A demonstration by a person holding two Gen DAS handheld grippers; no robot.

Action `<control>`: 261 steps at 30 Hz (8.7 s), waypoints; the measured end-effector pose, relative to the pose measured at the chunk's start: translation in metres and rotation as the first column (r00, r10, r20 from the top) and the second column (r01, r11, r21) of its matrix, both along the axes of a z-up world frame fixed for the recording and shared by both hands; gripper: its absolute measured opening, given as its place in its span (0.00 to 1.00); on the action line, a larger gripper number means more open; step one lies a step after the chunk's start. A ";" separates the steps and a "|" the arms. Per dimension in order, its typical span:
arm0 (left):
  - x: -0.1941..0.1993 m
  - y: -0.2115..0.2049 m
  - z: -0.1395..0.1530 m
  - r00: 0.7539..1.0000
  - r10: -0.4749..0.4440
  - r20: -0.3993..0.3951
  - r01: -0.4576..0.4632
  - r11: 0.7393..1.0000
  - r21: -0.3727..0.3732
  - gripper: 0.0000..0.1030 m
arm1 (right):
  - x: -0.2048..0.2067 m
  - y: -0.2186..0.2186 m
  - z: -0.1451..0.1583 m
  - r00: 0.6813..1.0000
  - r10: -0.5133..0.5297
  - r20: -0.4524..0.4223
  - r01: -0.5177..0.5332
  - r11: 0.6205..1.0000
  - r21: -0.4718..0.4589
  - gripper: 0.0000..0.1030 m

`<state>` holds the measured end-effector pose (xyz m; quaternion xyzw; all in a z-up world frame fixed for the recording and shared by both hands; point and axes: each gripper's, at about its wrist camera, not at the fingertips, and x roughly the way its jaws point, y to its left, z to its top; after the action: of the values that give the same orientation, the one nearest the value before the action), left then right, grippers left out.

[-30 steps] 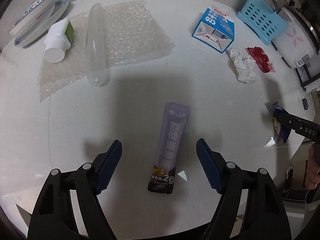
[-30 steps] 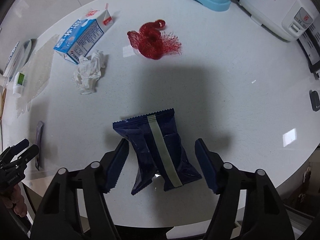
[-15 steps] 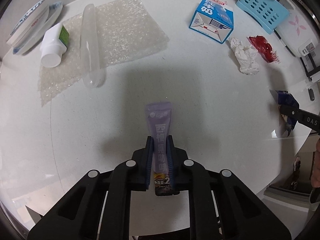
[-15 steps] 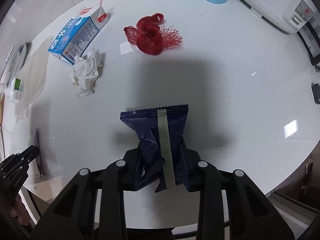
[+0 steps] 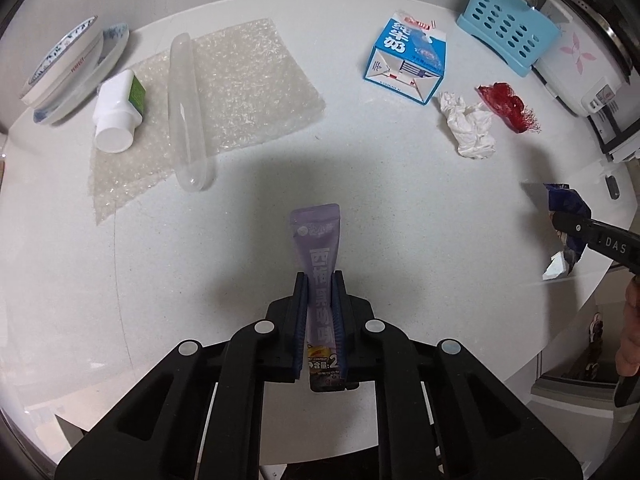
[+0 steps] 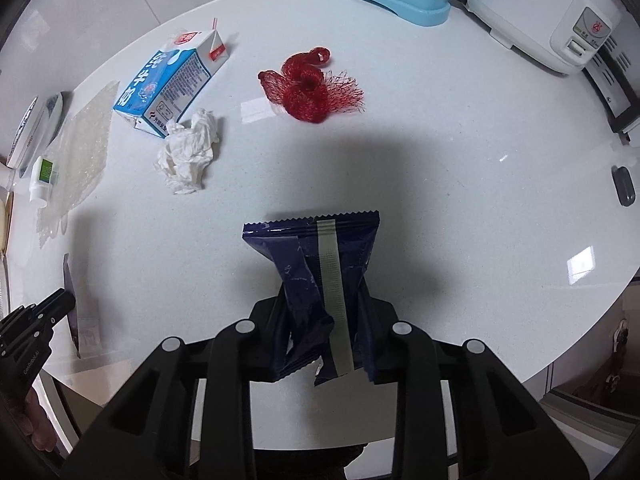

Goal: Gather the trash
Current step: 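Grasp the blue snack bag with the right tool while the left tool grasps the purple stick wrapper, then carry the blue bag and purple wrapper down over the black trash bin, then open the left tool to drop the purple wrapper into the bin, then lower the blue snack bag into the bin and open the right tool, then raise both tools back over the counter toward the remaining trash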

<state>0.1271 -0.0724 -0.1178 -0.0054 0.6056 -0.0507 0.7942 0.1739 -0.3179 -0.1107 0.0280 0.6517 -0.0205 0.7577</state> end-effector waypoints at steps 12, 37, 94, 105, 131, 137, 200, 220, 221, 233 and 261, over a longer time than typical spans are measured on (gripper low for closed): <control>-0.012 -0.001 0.019 0.999 0.012 0.031 -0.011 1.000 -0.011 0.11 | -0.016 0.003 0.023 0.997 0.028 0.066 -0.028 1.000 0.002 0.26; -0.066 -0.021 0.047 0.996 0.016 0.083 -0.013 0.999 -0.038 0.11 | -0.068 0.021 0.070 0.978 0.104 0.180 -0.109 0.994 0.021 0.26; -0.206 -0.089 0.030 0.998 -0.020 0.055 0.026 0.994 -0.104 0.11 | -0.220 0.007 0.067 0.962 0.204 0.181 -0.220 0.973 0.073 0.26; -0.226 -0.093 0.013 0.999 -0.012 0.040 0.017 0.994 -0.107 0.11 | -0.242 -0.003 0.051 0.966 0.205 0.159 -0.219 0.973 0.074 0.25; -0.241 -0.103 -0.079 1.000 0.002 -0.030 -0.005 0.994 -0.106 0.11 | -0.266 -0.010 -0.040 0.982 0.178 0.069 -0.183 0.981 0.068 0.25; -0.240 -0.110 -0.092 0.999 -0.012 -0.030 0.009 0.995 -0.100 0.11 | -0.265 -0.010 -0.046 0.986 0.156 0.052 -0.159 0.985 0.064 0.25; -0.249 0.001 -0.057 0.974 0.215 0.065 -0.209 0.974 -0.087 0.94 | -0.250 0.079 -0.084 0.943 0.333 0.000 -0.332 0.940 0.082 0.25; -0.251 0.009 -0.060 0.970 0.234 0.059 -0.229 0.969 -0.090 0.94 | -0.251 0.082 -0.086 0.945 0.326 0.033 -0.328 0.943 0.064 0.67; -0.251 0.008 -0.060 0.971 0.232 0.058 -0.226 0.970 -0.092 0.94 | -0.252 0.081 -0.083 0.946 0.323 0.036 -0.325 0.944 0.065 0.72; -0.246 -0.008 -0.035 0.972 0.212 0.104 -0.202 0.974 -0.102 0.94 | -0.244 0.058 -0.032 0.945 0.297 0.133 -0.305 0.952 0.040 0.91; -0.145 0.031 0.070 0.947 0.216 0.236 -0.194 0.974 -0.114 0.94 | -0.147 0.054 0.076 0.928 0.197 0.316 -0.208 0.978 0.001 0.92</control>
<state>-0.0174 -0.0411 -0.0477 -0.0976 0.4952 0.0047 0.8633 0.0267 -0.2636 -0.0350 -0.0235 0.5226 0.0735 0.8491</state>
